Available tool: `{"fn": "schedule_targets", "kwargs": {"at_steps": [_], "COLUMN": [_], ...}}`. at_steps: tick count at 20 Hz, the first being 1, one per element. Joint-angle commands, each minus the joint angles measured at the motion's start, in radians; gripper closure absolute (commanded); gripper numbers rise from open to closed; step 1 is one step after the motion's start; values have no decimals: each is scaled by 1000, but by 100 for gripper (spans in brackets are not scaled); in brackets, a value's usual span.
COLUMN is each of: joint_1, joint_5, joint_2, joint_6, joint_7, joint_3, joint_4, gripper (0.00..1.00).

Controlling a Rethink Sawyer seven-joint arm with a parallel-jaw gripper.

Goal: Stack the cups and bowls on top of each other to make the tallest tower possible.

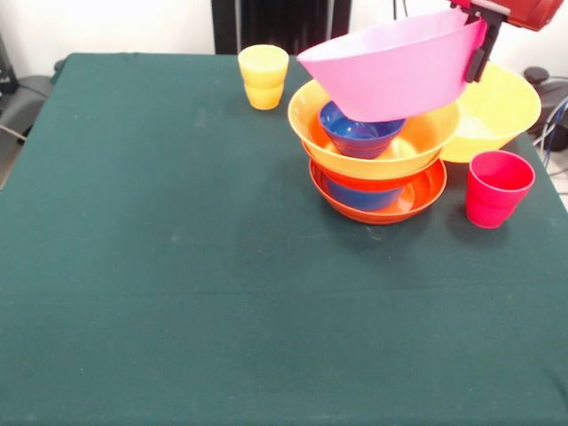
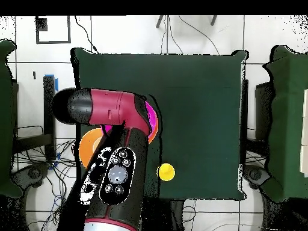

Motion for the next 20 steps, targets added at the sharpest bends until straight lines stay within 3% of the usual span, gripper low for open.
{"fn": "schedule_targets", "kwargs": {"at_steps": [1,7,20], "joint_1": [10,7,18], "joint_5": [18,7,22], "joint_2": [29,33,65], "joint_6": [30,60,26], "joint_7": [212,192,207], "joint_3": [19,5,-4], "joint_4": [-28,-38,-36], "gripper": [100,100,100]}}
